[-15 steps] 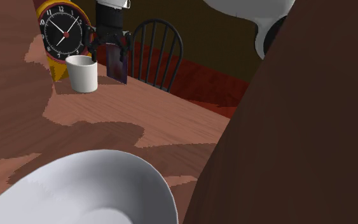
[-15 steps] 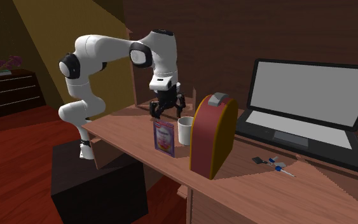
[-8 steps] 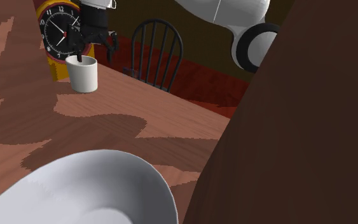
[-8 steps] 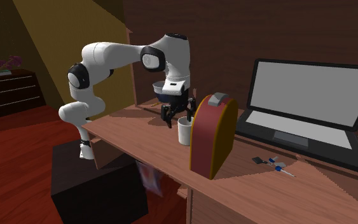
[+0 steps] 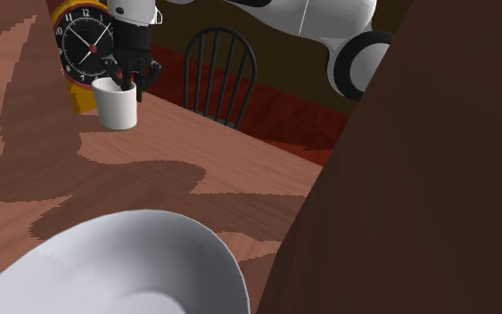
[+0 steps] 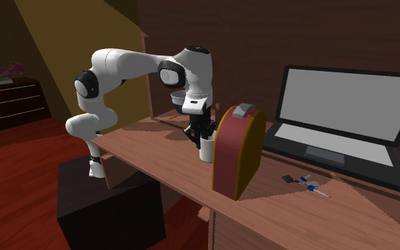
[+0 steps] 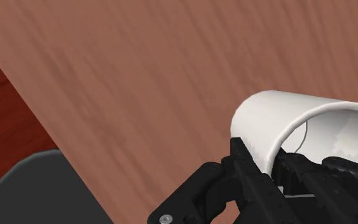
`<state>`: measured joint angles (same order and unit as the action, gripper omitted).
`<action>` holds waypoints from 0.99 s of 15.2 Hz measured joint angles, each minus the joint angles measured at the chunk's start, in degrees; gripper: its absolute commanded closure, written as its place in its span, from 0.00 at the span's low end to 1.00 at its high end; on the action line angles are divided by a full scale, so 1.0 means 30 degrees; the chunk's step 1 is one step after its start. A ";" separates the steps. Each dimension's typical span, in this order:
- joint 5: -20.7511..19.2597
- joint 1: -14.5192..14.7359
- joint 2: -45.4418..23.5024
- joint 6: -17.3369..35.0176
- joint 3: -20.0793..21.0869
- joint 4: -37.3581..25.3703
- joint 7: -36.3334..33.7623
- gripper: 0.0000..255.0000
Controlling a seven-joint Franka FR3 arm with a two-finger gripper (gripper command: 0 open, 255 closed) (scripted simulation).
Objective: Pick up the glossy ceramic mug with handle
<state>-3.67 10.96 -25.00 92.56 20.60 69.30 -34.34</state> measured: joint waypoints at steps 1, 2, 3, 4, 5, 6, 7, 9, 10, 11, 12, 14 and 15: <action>-0.0001 -0.0002 -0.0002 0.0006 -0.0001 0.0004 0.0002 1.00; -0.0001 -0.0002 -0.0003 0.0009 -0.0001 0.0007 0.0002 1.00; -0.0001 -0.0002 -0.0003 0.0012 -0.0001 0.0007 0.0003 1.00; -0.0001 -0.0002 -0.0003 0.0014 -0.0001 0.0008 0.0003 1.00; -0.0001 -0.0002 -0.0003 0.0015 -0.0002 0.0007 0.0003 1.00; -0.0002 -0.0003 -0.0003 0.0015 -0.0002 0.0007 0.0003 1.00; 0.0003 -0.0005 0.0022 0.0034 0.0000 0.0045 -0.0003 1.00; -0.0020 0.0055 -0.0052 -0.0305 0.0009 -0.0360 -0.0036 1.00; -0.0043 0.0114 -0.0123 -0.0606 0.0016 -0.0733 -0.0074 1.00; -0.0071 0.0166 -0.0205 -0.0846 0.0019 -0.1057 -0.0097 1.00; -0.0109 0.0227 -0.0321 -0.1170 0.0017 -0.1496 -0.0116 1.00; -0.0183 0.0352 -0.0561 -0.1840 0.0014 -0.2411 -0.0151 1.00; -0.0234 0.0433 -0.0723 -0.2194 0.0009 -0.2927 -0.0172 1.00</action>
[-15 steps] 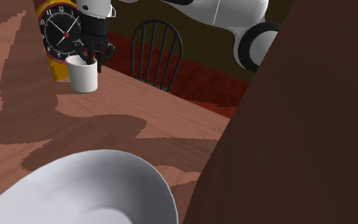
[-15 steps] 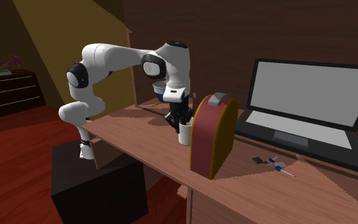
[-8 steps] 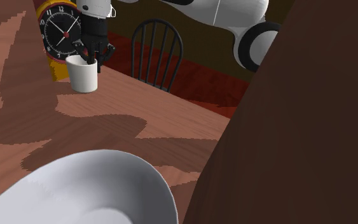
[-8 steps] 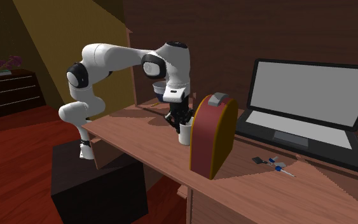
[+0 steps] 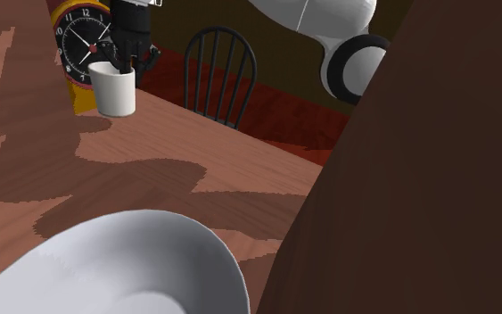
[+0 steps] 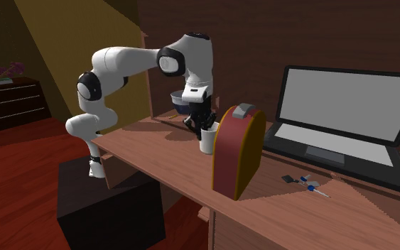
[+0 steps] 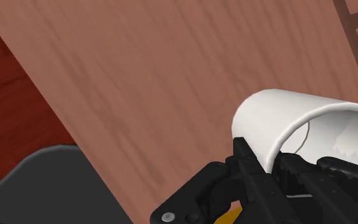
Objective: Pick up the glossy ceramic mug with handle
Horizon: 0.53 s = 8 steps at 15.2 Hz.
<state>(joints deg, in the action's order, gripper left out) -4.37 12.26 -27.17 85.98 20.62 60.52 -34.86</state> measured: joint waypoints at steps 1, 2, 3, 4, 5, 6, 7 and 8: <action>-0.0054 0.0077 -0.0172 -0.0373 -0.0009 -0.0547 -0.0008 1.00; -0.0083 0.0132 -0.0265 -0.0705 -0.0011 -0.0970 -0.0017 1.00; -0.0156 0.0237 -0.0495 -0.1078 -0.0023 -0.1575 -0.0032 1.00; -0.0234 0.0357 -0.0758 -0.1534 -0.0039 -0.2295 -0.0043 1.00; -0.0297 0.0456 -0.0951 -0.1967 -0.0052 -0.2922 -0.0050 1.00; -0.0401 0.0619 -0.1297 -0.2411 -0.0076 -0.3722 -0.0068 1.00; -0.0517 0.0822 -0.1678 -0.2948 -0.0101 -0.4647 -0.0104 1.00; -0.0565 0.0931 -0.1821 -0.3223 -0.0107 -0.5065 -0.0145 1.00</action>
